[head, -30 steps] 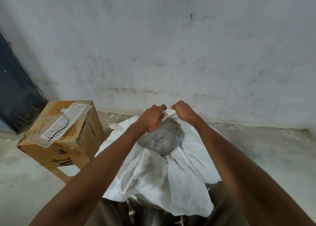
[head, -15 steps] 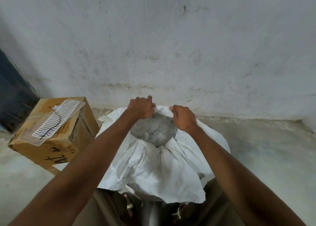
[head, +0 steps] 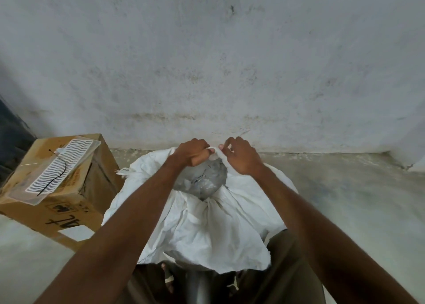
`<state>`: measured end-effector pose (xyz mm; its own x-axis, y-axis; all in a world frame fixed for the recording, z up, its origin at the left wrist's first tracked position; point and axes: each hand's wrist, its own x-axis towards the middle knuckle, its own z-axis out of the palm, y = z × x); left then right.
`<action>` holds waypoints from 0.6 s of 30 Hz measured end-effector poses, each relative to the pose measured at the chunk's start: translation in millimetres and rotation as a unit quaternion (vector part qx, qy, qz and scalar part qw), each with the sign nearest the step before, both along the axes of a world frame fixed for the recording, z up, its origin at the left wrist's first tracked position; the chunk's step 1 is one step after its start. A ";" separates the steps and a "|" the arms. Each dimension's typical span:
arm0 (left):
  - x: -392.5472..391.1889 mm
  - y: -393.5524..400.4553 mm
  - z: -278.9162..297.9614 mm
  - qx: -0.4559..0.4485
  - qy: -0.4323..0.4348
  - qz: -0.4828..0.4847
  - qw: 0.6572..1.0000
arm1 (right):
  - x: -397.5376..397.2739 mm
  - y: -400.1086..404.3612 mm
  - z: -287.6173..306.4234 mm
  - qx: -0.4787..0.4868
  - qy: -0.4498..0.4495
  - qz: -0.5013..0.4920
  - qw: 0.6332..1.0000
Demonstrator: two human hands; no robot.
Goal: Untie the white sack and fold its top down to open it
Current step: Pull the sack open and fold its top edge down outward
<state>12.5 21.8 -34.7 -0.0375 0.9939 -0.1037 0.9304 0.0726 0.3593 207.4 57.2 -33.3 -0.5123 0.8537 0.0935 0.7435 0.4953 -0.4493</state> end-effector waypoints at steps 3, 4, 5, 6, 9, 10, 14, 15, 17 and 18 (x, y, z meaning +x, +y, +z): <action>-11.1 8.1 0.5 -0.067 -0.063 0.030 0.995 | 11.4 -13.6 -26.2 0.038 -0.046 -0.026 0.998; -12.0 9.6 2.1 -0.085 -0.081 0.018 0.993 | 12.6 -16.0 -31.2 0.006 -0.027 -0.041 0.999; -10.8 10.6 3.9 -0.099 -0.084 -0.002 0.992 | 12.5 -17.9 -32.1 -0.021 -0.007 -0.060 0.998; -8.4 10.7 5.7 -0.105 -0.067 -0.018 0.992 | 12.1 -17.7 -30.6 -0.035 0.010 -0.081 0.996; 0.9 3.8 7.2 -0.018 0.034 -0.050 0.998 | 11.5 -9.1 -18.7 -0.091 0.057 -0.138 0.985; 8.3 0.3 4.7 0.031 0.039 -0.083 0.995 | 10.8 -5.3 -13.7 -0.126 0.080 -0.159 0.976; 38.9 -4.4 -8.7 0.088 -0.049 -0.140 0.985 | 9.3 6.4 2.6 -0.287 0.184 -0.160 0.926; 42.2 -2.9 -11.5 0.109 -0.055 -0.136 0.983 | 9.6 8.7 5.0 -0.312 0.190 -0.142 0.920; 43.5 -0.6 -11.2 0.128 -0.047 -0.123 0.983 | 10.3 12.0 5.2 -0.305 0.172 -0.135 0.927; 44.7 0.0 -7.6 0.119 -0.045 -0.104 0.986 | 10.7 10.5 3.8 -0.270 0.155 -0.130 0.941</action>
<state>57.2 21.8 -42.3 0.1694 0.9756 0.1400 0.8796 -0.2137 0.4251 218.1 67.7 -29.6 -0.2993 0.9123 -0.2796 0.6001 -0.0478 -0.7985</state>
